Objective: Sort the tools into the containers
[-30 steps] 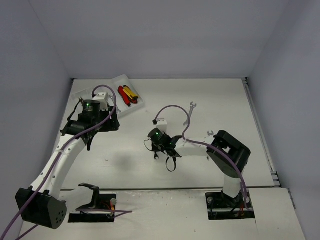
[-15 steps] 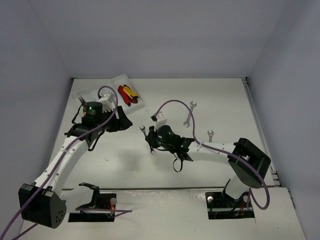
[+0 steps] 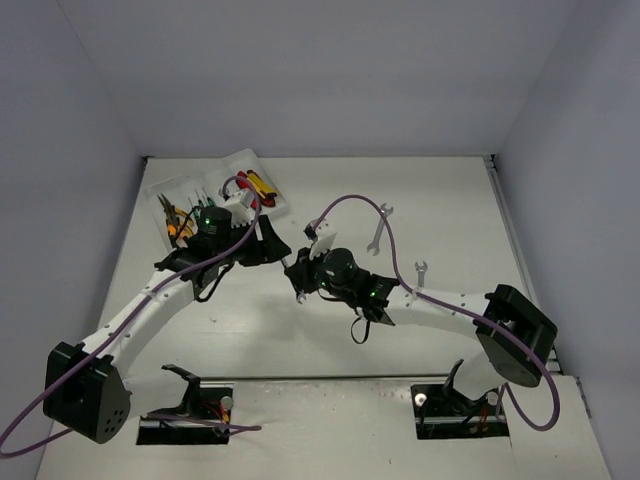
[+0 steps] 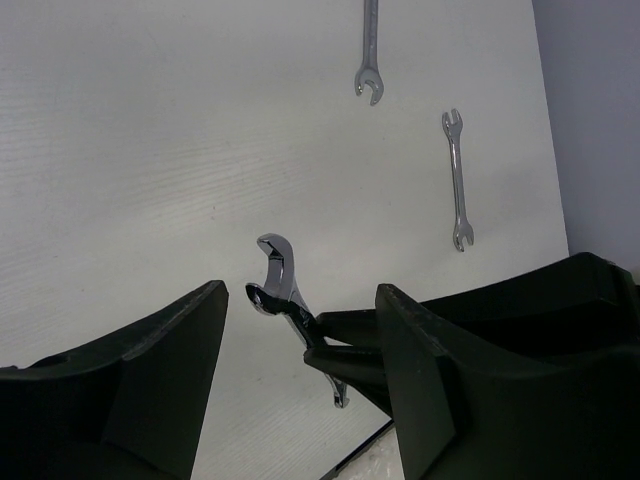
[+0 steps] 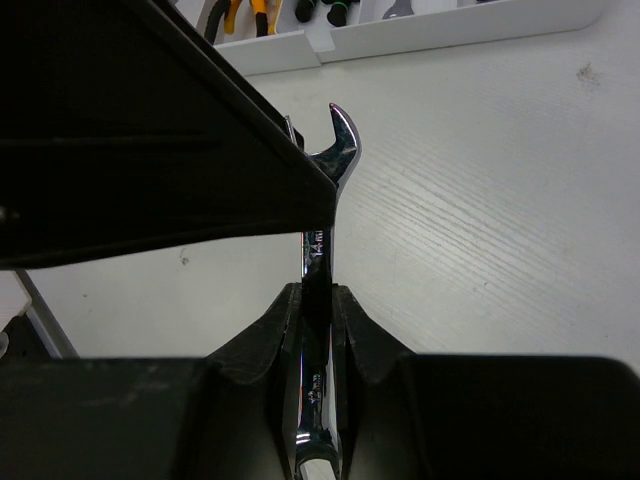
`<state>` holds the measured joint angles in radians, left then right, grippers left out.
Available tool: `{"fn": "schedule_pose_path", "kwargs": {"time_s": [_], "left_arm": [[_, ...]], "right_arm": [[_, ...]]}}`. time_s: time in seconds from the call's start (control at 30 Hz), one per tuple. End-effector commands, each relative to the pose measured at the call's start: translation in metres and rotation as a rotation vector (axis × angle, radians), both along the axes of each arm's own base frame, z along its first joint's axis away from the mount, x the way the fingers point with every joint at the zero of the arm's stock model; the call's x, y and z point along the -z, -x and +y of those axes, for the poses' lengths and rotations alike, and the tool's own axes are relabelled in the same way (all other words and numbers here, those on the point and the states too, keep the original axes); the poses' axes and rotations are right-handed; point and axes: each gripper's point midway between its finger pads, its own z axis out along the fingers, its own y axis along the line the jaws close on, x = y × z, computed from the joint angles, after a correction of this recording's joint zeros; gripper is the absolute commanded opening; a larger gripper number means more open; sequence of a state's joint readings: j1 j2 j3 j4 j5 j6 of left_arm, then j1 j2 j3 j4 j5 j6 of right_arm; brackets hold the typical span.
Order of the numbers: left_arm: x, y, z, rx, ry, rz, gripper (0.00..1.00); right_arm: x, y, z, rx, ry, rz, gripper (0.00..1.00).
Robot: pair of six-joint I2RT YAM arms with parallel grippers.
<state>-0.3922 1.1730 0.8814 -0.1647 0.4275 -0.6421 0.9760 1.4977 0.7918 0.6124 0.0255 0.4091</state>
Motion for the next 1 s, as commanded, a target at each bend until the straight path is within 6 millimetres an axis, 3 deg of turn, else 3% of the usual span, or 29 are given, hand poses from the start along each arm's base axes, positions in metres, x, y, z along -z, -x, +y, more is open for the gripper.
{"fn": "schedule_pose_path", "kwargs": {"time_s": [0.0, 0.07, 0.33, 0.47, 0.6, 0.67, 0.7, 0.73, 0.8, 0.9, 0.97], "left_arm": [[-0.030, -0.016, -0.013, -0.011, 0.045, -0.089, 0.56], [-0.028, -0.017, -0.016, -0.008, 0.045, -0.084, 0.53], [-0.032, -0.017, -0.028, -0.002, 0.078, -0.089, 0.26], [-0.032, -0.017, -0.029, -0.005, 0.089, -0.086, 0.03], [-0.033, -0.020, -0.029, -0.016, 0.093, -0.087, 0.00], [-0.033, -0.022, -0.027, -0.026, 0.083, -0.088, 0.00], [-0.034, -0.024, -0.025, -0.028, 0.076, -0.091, 0.00], [-0.038, -0.030, -0.018, -0.047, 0.062, -0.088, 0.00], [-0.044, -0.042, -0.009, -0.065, 0.035, -0.098, 0.00], [-0.043, -0.075, 0.021, -0.127, -0.016, -0.094, 0.00], [-0.057, -0.096, 0.036, -0.151, -0.025, -0.106, 0.00]], "right_arm": [[-0.061, -0.001, 0.008, -0.019, -0.156, -0.121, 0.00], [-0.065, 0.000, 0.007, -0.019, -0.167, -0.125, 0.00], [-0.068, 0.001, 0.004, -0.009, -0.185, -0.128, 0.00], [-0.069, -0.001, 0.004, -0.002, -0.193, -0.132, 0.00], [-0.068, -0.001, 0.002, 0.008, -0.194, -0.129, 0.01], [-0.067, -0.001, -0.001, 0.013, -0.190, -0.130, 0.12], [-0.067, -0.001, -0.003, 0.017, -0.191, -0.131, 0.20], [-0.068, 0.000, -0.005, 0.021, -0.187, -0.136, 0.34], [-0.066, -0.002, -0.015, 0.047, -0.162, -0.142, 0.48], [-0.060, -0.007, -0.036, 0.119, -0.101, -0.141, 0.54], [-0.059, -0.007, -0.051, 0.157, -0.075, -0.150, 0.54]]}}
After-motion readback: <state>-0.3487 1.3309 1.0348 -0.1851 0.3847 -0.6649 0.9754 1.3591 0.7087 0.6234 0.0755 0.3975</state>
